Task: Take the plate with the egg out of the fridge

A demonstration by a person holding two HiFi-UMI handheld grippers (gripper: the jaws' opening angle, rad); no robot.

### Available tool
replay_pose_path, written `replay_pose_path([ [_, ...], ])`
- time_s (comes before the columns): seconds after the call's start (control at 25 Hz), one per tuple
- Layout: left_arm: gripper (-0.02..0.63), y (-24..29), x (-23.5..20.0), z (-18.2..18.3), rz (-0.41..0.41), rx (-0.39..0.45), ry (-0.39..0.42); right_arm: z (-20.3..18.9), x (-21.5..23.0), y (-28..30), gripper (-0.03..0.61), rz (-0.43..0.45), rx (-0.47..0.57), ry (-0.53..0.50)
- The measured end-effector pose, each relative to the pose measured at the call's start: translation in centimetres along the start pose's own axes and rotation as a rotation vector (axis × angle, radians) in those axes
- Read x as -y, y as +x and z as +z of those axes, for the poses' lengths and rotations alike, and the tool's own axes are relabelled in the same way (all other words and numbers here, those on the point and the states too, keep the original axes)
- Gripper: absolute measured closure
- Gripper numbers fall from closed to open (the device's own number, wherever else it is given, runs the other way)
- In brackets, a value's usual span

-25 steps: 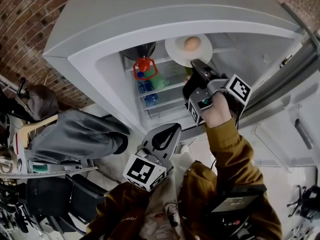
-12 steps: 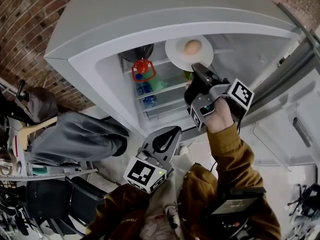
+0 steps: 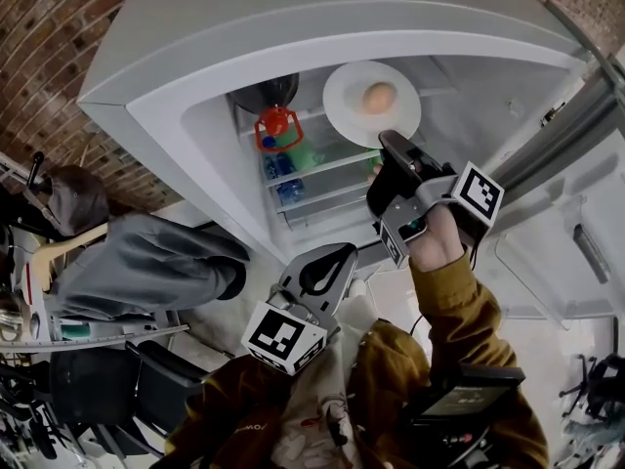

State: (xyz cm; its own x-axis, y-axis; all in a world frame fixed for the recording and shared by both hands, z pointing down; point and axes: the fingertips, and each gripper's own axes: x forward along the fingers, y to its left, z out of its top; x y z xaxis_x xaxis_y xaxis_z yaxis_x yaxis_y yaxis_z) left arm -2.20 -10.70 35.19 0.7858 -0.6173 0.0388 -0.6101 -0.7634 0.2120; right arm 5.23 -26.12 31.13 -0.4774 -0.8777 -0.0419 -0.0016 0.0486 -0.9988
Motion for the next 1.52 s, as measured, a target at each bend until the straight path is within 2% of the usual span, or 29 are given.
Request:
replay_pose_path([
  [0.44,0.606,-0.1,-0.1,0.1,-0.006,-0.001,0.004,-1.0,0.4,-1.8,0.555,0.007,-0.047,-0.021],
  [0.92,0.606,-0.3,-0.3,-0.2,0.0,-0.003,-0.003,-3.1,1.0,-4.5,0.555,0.013,-0.074,0.007],
  [1.28,0.606,-0.7,-0.4,-0.4,0.004,0.0,-0.016,-4.7,1.6,-7.4,0.555,-0.012,-0.096,0.002],
  [1.52,0.606,-1.0,-0.6,-0.4,0.008,0.002,-0.017,-5.8,2.8,-9.7,0.555,-0.042,-0.111,0.034],
])
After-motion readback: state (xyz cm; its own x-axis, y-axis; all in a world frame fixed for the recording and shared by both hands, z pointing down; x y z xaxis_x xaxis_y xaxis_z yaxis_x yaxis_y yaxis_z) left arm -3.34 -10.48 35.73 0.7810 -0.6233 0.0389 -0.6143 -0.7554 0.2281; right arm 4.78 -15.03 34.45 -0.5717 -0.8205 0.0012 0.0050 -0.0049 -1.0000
